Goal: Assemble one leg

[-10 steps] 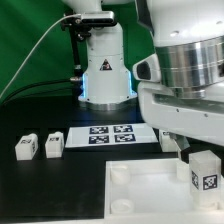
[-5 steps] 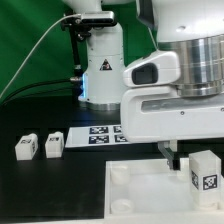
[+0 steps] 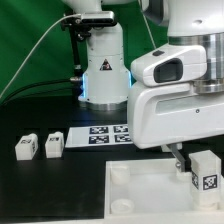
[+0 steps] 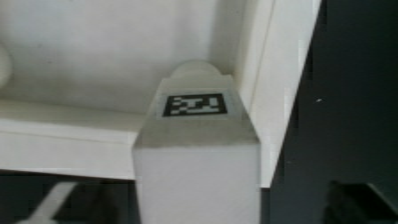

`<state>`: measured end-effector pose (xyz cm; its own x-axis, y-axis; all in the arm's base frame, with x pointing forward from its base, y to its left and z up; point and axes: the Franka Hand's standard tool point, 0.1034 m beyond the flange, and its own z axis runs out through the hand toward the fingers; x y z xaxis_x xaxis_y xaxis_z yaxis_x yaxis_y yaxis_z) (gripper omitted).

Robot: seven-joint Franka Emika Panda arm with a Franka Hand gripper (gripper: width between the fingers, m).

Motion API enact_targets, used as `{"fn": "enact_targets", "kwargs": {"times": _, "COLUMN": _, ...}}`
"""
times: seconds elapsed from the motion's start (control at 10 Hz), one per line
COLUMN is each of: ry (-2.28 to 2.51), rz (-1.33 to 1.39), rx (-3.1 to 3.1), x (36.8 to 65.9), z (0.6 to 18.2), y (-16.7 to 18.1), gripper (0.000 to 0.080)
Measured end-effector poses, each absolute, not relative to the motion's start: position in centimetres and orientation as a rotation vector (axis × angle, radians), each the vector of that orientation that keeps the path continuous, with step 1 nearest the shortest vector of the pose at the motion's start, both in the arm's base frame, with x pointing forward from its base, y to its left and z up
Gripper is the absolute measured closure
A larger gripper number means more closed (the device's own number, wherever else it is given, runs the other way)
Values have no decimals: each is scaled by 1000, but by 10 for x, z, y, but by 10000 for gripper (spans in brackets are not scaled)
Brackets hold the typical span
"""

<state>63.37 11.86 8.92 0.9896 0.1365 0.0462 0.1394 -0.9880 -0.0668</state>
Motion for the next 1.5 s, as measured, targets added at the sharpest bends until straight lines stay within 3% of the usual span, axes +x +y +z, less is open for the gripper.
{"fn": "enact_targets", "kwargs": {"times": 0.1, "ry": -160, "rz": -62, "rx": -3064, "x": 634, "z": 89, "y": 119, "gripper": 396}}
{"fn": "enact_targets", "kwargs": {"times": 0.2, "ry": 26, "rz": -55, "rx": -3064, "x": 634, "z": 89, "y": 119, "gripper": 396}}
{"fn": "enact_targets", "kwargs": {"times": 0.3, "ry": 229, "rz": -54, "rx": -3054, "x": 634, "z": 89, "y": 118, "gripper": 505}}
{"fn": "enact_targets", "kwargs": {"times": 0.8, "ry": 1628, "rz": -18, "rx": -2613, "x": 634, "z": 88, "y": 112, "gripper": 505}}
{"fn": "enact_targets", "kwargs": {"times": 1.1, "ry": 2086, "rz": 27, "rx": -2218, "x": 631, "z": 87, "y": 107, "gripper": 504}}
{"fn": "enact_targets", "kwargs": {"times": 1.2, "ry": 2038, "rz": 23, "rx": -2262, "x": 631, "z": 87, "y": 108, "gripper": 504}}
{"fn": "enact_targets", "kwargs": {"times": 1.3, "ry": 1982, "rz": 21, "rx": -2312, "x": 630, "z": 86, "y": 108, "gripper": 428}}
{"fn": "enact_targets", "kwargs": {"times": 1.4, "ry": 1920, "rz": 15, "rx": -2370, "x": 630, "z": 86, "y": 109, "gripper": 428}}
{"fn": "enact_targets", "kwargs": {"times": 1.5, "ry": 1665, "rz": 0, "rx": -2566, "x": 629, "z": 86, "y": 111, "gripper": 248}}
